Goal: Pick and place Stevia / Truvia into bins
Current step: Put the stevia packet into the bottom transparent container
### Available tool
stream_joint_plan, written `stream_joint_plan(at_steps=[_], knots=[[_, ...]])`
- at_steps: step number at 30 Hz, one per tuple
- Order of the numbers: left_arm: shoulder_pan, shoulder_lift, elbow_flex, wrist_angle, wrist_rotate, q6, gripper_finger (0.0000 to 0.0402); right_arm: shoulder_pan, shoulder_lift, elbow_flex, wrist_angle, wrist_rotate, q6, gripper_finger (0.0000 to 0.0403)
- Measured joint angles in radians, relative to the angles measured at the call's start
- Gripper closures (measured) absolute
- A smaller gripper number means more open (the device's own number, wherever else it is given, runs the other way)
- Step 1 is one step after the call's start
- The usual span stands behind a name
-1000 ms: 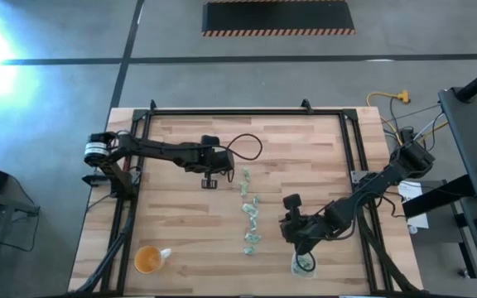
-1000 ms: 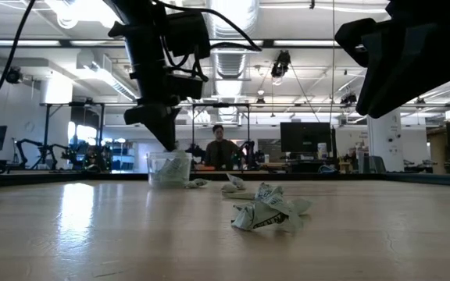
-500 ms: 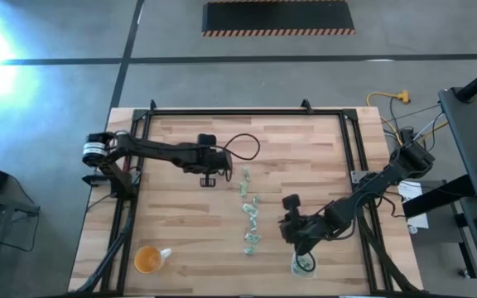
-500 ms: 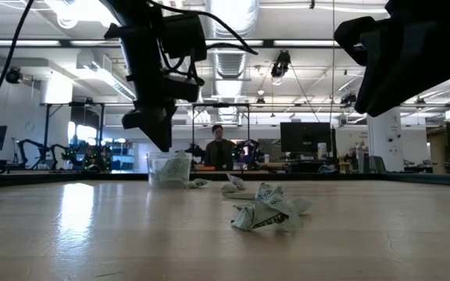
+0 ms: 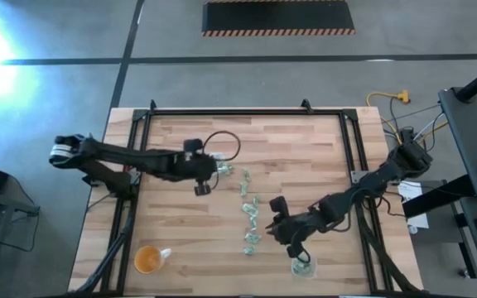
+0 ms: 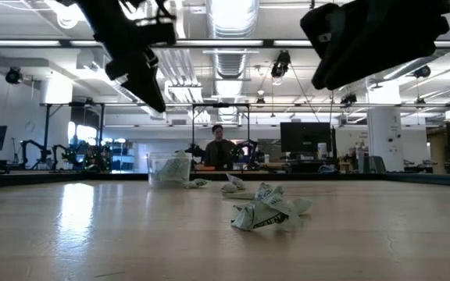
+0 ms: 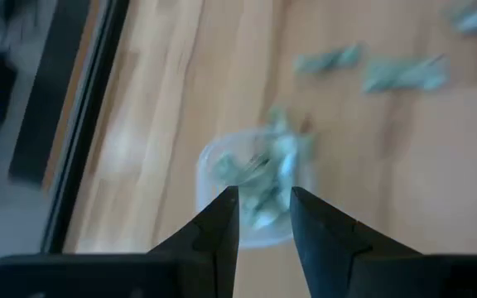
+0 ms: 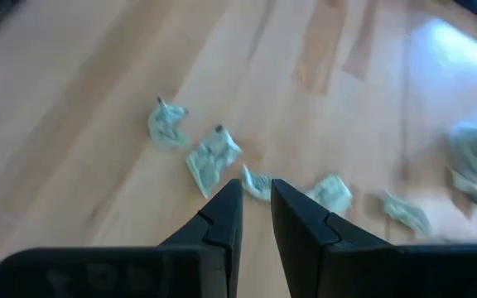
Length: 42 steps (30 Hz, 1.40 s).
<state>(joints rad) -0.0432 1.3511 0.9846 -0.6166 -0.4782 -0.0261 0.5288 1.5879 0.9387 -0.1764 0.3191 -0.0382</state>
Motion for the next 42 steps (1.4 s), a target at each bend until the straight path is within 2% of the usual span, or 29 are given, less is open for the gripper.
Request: stream_joint_plan(at_steps=[4,11,18,25,31,37,42], knots=[[-0.071,-0.078,-0.100,0.162,-0.003,0.013,0.0308,-0.031,0.000,-0.015,0.053,-0.066,-0.022,0.0346],[-0.140,-0.162,-0.132,0.199,-0.007,0.002,0.0308,-0.053,0.000,-0.040,0.081,-0.088,-0.029,0.0346],[-0.182,-0.161,-0.133,0.224,-0.006,0.018,0.0308,-0.055,0.049,-0.082,0.259,-0.145,-0.135,0.0346],[-0.183,-0.147,-0.133,0.234,-0.006,0.040,0.0308,-0.100,0.162,-0.045,0.262,-0.134,-0.132,0.0346],[-0.183,-0.148,-0.131,0.235,-0.006,0.040,0.0308,-0.141,0.204,-0.028,0.255,-0.138,-0.096,0.0346],[-0.183,-0.148,-0.131,0.233,-0.006,0.040,0.0308,-0.141,0.225,-0.028,0.243,-0.196,-0.093,0.0320],[-0.183,-0.147,-0.131,0.234,-0.006,0.040,0.0308,-0.144,0.225,-0.028,0.240,-0.197,-0.069,0.0289]])
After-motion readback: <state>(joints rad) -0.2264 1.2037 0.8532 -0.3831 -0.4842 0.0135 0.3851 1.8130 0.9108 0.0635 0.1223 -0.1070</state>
